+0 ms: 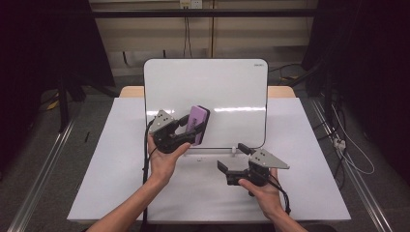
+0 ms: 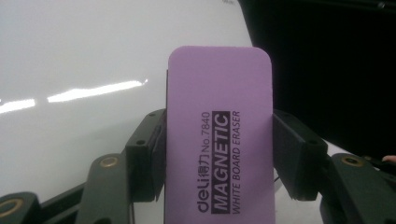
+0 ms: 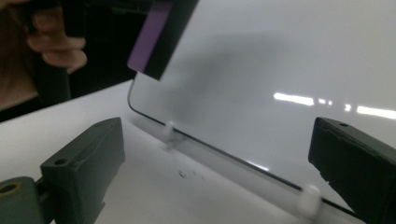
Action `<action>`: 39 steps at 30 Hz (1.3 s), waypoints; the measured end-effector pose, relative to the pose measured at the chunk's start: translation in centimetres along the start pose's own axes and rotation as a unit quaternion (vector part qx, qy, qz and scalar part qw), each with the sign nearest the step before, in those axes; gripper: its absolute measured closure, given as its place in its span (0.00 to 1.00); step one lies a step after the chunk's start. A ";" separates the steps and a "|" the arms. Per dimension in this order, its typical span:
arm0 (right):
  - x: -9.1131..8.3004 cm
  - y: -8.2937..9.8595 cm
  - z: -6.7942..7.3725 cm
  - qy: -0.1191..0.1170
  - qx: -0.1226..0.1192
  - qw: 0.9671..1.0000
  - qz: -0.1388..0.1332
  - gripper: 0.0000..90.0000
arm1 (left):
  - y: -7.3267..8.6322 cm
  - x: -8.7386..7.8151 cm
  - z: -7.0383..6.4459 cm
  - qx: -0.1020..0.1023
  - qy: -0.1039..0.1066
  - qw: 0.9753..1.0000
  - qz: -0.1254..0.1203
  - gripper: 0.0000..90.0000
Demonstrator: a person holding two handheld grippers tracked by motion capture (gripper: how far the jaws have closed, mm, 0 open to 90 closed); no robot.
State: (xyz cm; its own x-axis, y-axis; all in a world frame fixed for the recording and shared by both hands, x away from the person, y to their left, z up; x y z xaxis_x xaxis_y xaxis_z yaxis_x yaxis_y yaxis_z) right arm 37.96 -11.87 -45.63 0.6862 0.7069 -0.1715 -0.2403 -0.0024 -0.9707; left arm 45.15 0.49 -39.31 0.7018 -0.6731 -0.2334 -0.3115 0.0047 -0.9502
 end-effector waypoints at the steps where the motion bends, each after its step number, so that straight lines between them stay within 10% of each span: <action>1: 0.4 -0.3 0.2 -0.004 0.001 1.000 -0.006 0.03 | 0.1 0.0 -0.1 0.001 0.001 1.000 0.000 0.46; 8: 1.4 -0.5 1.6 -0.028 0.015 0.999 -0.012 0.04 | 0.9 -0.2 -0.9 -0.007 0.010 1.000 0.000 0.46; 18: 1.6 -2.5 1.0 -0.027 0.076 0.994 -0.072 0.26 | 1.6 0.2 -1.4 -0.025 0.014 1.000 -0.006 0.46; 39: 3.6 -1.2 1.8 -0.042 0.143 0.985 -0.089 0.69 | 2.5 0.9 -2.7 -0.027 0.020 0.999 -0.006 0.46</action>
State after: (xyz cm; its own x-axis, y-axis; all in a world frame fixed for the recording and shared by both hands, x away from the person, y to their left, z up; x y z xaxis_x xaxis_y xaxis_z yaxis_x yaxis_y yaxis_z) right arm 39.43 -8.04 -44.75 0.6788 0.7340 0.0225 -0.3134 0.3173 -0.8950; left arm 43.29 -2.09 -41.38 0.6799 -0.7020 -0.2119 -0.3372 -0.0427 -0.9405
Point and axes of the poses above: each handheld gripper's, and its own axes: x roughly forward along the jaws, y roughly out of its underside, z roughly to its left, the point moved 10 cm from there along x, roughly forward along the jaws, and after that the axes turned 7 degrees about -y, right-handed, at the moved point
